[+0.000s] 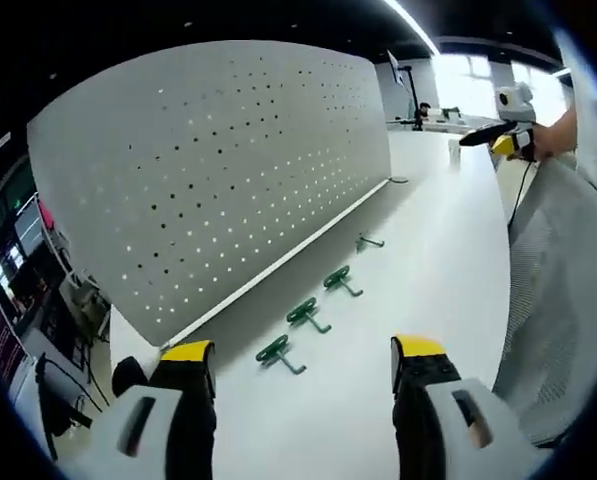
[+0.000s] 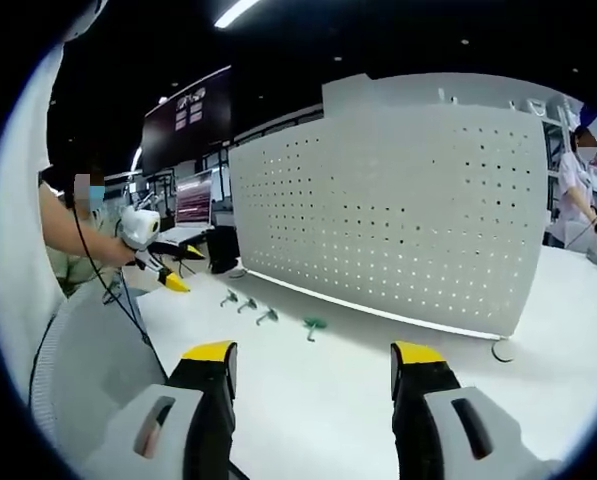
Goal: Insert the hook assembly into the mounting plate slot until the hook locks in place.
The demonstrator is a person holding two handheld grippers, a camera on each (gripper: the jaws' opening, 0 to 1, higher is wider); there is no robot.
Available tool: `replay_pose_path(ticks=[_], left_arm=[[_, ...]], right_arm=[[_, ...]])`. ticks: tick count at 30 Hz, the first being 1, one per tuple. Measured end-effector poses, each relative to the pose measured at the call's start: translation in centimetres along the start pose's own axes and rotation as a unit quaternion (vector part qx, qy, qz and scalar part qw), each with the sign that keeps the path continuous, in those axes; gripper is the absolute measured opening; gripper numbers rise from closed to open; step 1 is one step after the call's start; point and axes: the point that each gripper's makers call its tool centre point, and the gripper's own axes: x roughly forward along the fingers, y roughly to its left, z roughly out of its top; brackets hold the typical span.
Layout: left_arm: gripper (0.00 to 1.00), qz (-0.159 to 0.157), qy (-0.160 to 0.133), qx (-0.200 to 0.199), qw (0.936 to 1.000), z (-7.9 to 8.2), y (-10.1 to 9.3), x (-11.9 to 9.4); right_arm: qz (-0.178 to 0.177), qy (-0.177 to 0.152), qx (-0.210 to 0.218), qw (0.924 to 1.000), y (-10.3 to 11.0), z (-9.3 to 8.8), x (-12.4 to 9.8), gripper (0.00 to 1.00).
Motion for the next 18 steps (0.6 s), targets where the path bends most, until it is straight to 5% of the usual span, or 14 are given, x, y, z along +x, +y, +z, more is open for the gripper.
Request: replay_pose_path(ticks=[9, 14, 18], left_arm=[[0.72, -0.02, 0.024, 0.041, 0.9987, -0.1, 0.7, 1.6], [0.7, -0.054, 0.052, 0.09, 0.9931, -0.7, 0.8, 2.6], [0.69, -0.079, 0.066, 0.088, 0.9908, -1.4, 0.9, 3.4]], right_arm=[[0.014, -0.002, -0.013, 0.9998, 0.5, -0.3, 0.1, 0.6], [0.011, -0.007, -0.017, 0.9998, 0.4, -0.1, 0.1, 0.6], [0.003, -0.005, -0.02, 0.9998, 0.1, -0.2, 0.0, 0.59]])
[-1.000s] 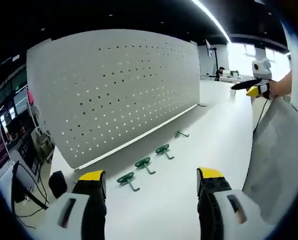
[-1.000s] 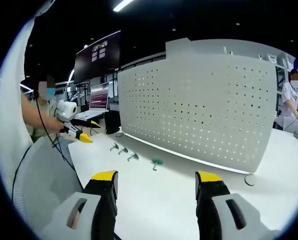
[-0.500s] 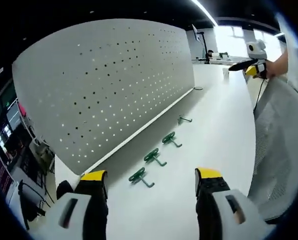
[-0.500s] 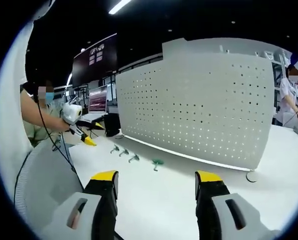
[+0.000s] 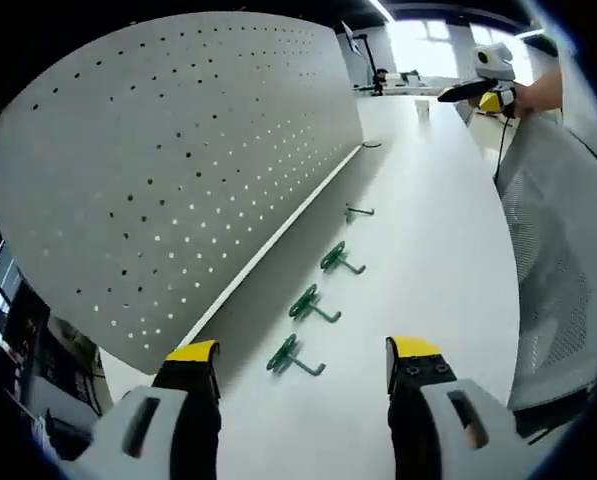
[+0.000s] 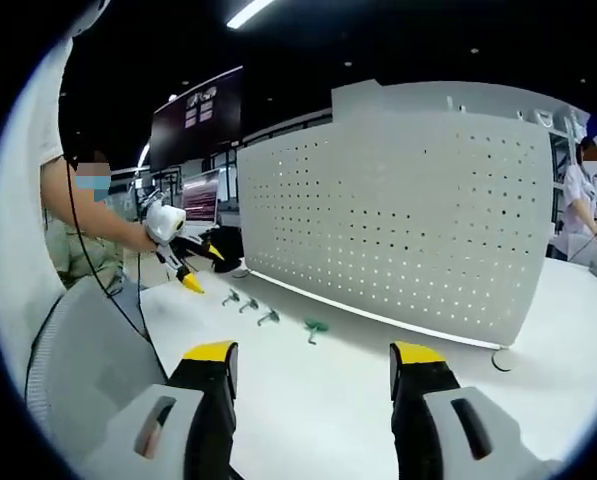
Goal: Insert the hook assembly into the mounting plate slot until the hook locks in place.
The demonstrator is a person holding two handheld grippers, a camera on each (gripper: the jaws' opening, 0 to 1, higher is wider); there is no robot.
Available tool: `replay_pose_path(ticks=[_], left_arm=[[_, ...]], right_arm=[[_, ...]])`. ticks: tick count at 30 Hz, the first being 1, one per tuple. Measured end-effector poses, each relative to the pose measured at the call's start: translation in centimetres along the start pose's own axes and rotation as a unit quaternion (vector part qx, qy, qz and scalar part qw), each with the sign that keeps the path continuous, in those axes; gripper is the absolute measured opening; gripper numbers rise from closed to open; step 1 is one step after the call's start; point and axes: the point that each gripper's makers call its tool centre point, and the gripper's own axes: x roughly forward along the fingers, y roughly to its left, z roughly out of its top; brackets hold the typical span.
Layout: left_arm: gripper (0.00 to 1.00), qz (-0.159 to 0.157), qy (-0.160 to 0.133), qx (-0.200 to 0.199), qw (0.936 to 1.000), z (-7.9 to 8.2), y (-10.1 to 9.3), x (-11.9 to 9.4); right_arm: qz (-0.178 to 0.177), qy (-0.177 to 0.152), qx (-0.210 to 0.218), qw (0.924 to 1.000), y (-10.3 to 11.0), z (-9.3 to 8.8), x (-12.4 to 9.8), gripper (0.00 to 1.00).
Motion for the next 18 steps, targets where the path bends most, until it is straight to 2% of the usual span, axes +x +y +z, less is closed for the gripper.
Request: replay_pose_path(ticks=[1, 6, 12, 15, 18], left_arm=[[0.69, -0.011, 0.011, 0.011, 0.9998, -0.4, -0.1, 0.3], [0.67, -0.052, 0.03, 0.029, 0.9978, -1.1, -0.1, 1.5], [0.67, -0.082, 0.054, 0.053, 0.9937, -1.7, 0.1, 2.5], [0.64, -0.106, 0.073, 0.069, 0.9892, -2.3, 0.0, 2.9], [0.64, -0.114, 0.08, 0.083, 0.9867, -2.6, 0.1, 3.2]], right_arm=[[-0.004, -0.001, 0.001, 1.0, -0.1, 0.0, -0.1, 0.59], [-0.009, 0.001, 0.004, 1.0, -0.4, -0.1, -0.1, 0.59], [-0.01, 0.007, 0.008, 0.9999, -0.5, -0.4, 0.1, 0.59], [-0.009, 0.012, 0.008, 0.9999, -0.5, -0.6, 0.2, 0.59], [-0.005, 0.018, 0.004, 0.9998, -0.2, -0.7, 0.3, 0.59]])
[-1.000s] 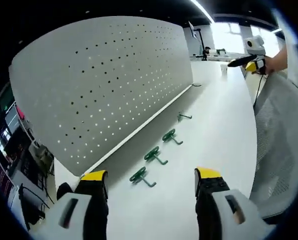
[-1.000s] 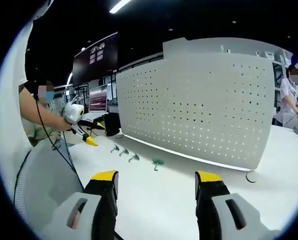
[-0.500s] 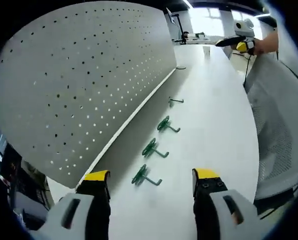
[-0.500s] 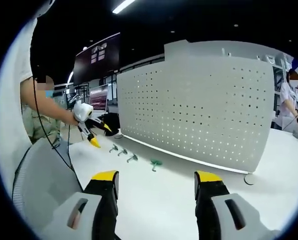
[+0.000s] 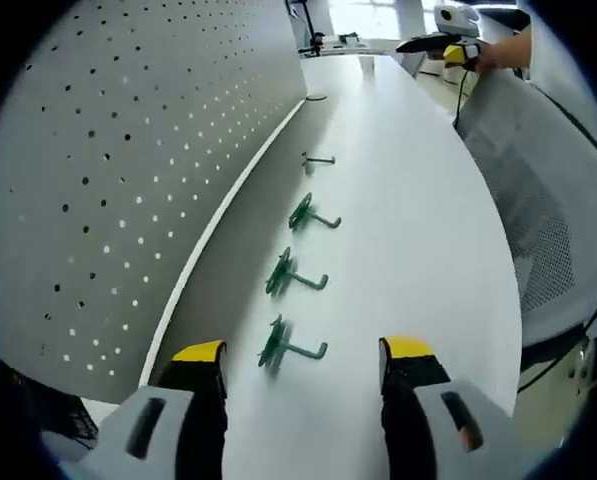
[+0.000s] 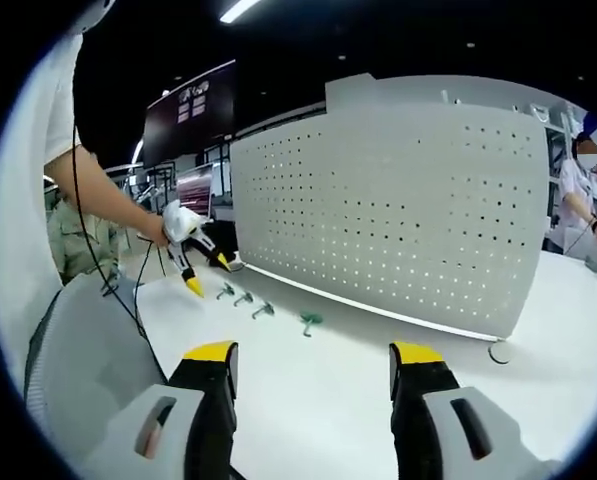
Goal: Insert the hook assembly into the mounting plate slot until the hook locks in place.
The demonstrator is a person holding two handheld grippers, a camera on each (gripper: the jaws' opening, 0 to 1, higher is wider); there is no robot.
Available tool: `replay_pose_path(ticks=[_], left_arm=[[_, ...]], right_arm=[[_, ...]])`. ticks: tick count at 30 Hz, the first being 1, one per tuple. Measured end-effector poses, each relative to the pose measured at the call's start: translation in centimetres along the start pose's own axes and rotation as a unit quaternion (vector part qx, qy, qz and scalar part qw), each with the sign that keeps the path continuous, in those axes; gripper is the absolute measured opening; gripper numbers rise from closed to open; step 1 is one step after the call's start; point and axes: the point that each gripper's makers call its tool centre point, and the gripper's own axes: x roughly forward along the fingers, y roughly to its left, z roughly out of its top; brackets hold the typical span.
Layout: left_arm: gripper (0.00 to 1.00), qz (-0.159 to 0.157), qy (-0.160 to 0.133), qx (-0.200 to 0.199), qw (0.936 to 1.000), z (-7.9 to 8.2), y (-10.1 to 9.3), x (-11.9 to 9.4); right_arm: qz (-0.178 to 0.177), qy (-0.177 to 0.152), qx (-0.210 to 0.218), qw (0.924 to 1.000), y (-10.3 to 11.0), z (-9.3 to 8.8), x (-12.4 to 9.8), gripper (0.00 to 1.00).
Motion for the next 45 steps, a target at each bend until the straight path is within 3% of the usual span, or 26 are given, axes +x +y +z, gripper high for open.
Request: replay_pose_path(ticks=[6, 11, 13, 22, 23, 25, 34, 45], left_arm=[[0.6, -0.041, 0.033, 0.046, 0.9976, -0.9, -0.3, 0.7], [0.58, -0.051, 0.043, 0.048, 0.9966, -1.1, 0.3, 1.1], [0.55, -0.054, 0.067, 0.06, 0.9945, -1.8, 0.5, 1.2], [0.5, -0.072, 0.078, 0.058, 0.9926, -2.0, 0.7, 2.1], [0.48, -0.082, 0.073, 0.038, 0.9932, -1.8, 0.4, 2.2], [0.41, -0.094, 0.069, 0.041, 0.9923, -1.7, 0.0, 2.3], [0.24, -0.104, 0.079, 0.02, 0.9913, -1.8, -0.2, 2.3], [0.14, -0.069, 0.085, -0.019, 0.9938, -1.8, 0.7, 2.5]], right_arm=[[0.004, 0.005, -0.002, 1.0, 0.1, -0.2, 0.1, 0.59], [0.002, 0.004, -0.003, 1.0, 0.1, -0.1, 0.0, 0.59], [-0.001, 0.002, -0.001, 1.0, -0.1, -0.1, 0.0, 0.59], [-0.005, 0.007, -0.007, 0.9999, -0.1, -0.4, -0.2, 0.59], [-0.005, 0.007, -0.006, 0.9999, -0.2, -0.4, -0.2, 0.59], [-0.005, 0.009, -0.005, 0.9999, -0.2, -0.5, -0.2, 0.59], [-0.005, 0.01, -0.006, 0.9999, -0.1, -0.5, -0.1, 0.58], [-0.005, 0.007, -0.003, 1.0, -0.1, -0.4, -0.1, 0.58]])
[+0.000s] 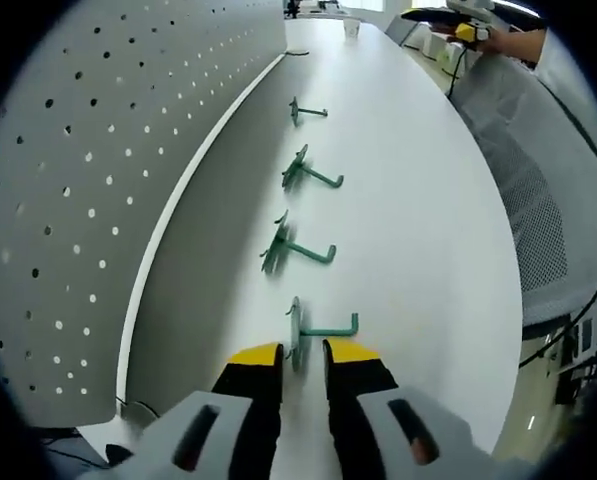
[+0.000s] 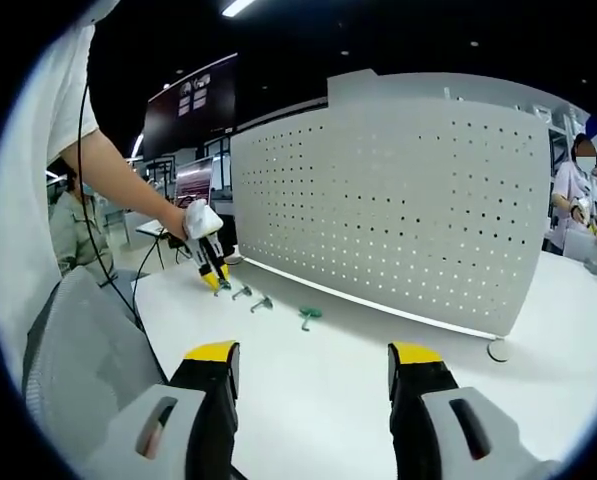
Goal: Insert the hook assembly into the mounting plate slot until the hook locks in place.
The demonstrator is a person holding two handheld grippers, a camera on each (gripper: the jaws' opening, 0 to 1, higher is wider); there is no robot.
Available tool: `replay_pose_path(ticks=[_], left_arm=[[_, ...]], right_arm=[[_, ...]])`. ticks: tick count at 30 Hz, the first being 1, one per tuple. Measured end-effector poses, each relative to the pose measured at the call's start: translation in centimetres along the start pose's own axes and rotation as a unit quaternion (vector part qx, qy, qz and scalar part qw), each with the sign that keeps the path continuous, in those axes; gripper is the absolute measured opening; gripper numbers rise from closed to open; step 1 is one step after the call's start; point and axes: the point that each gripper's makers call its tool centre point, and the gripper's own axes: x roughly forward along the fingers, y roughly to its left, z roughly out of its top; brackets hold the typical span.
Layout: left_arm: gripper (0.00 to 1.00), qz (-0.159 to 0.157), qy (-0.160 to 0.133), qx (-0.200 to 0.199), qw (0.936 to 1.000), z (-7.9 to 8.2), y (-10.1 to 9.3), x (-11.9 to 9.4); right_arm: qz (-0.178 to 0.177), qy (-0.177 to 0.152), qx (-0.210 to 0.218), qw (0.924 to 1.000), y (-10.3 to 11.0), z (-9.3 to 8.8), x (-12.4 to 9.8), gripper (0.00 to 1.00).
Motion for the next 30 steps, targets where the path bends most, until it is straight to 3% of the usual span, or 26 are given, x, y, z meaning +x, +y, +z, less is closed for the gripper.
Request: replay_pose_path(ticks=[4, 5, 8, 19, 28, 30], left_arm=[[0.07, 0.015, 0.004, 0.001, 0.9999, -0.1, 0.5, 0.1], [0.06, 0.017, 0.006, 0.035, 0.9992, 0.0, 0.6, 0.1], [0.05, 0.014, 0.008, 0.005, 0.9999, 0.0, 0.5, 0.0], [0.02, 0.027, 0.008, 0.01, 0.9996, -0.1, 0.6, 0.1], [0.02, 0.052, -0.055, -0.005, 0.9971, 1.8, 1.0, -1.1], [0.02, 0.057, -0.056, -0.002, 0.9968, 2.1, 1.1, -1.5]], right_arm=[[0.001, -0.002, 0.001, 1.0, 0.1, 0.1, 0.0, 0.58], [0.002, -0.002, 0.001, 1.0, 0.0, 0.1, 0.0, 0.58], [0.004, -0.002, 0.0, 1.0, 0.2, 0.1, 0.0, 0.59], [0.008, 0.0, -0.001, 1.0, 0.3, 0.0, -0.1, 0.59], [0.005, -0.002, -0.001, 1.0, 0.1, 0.0, -0.1, 0.59], [0.007, -0.002, -0.001, 1.0, 0.2, 0.0, -0.1, 0.59]])
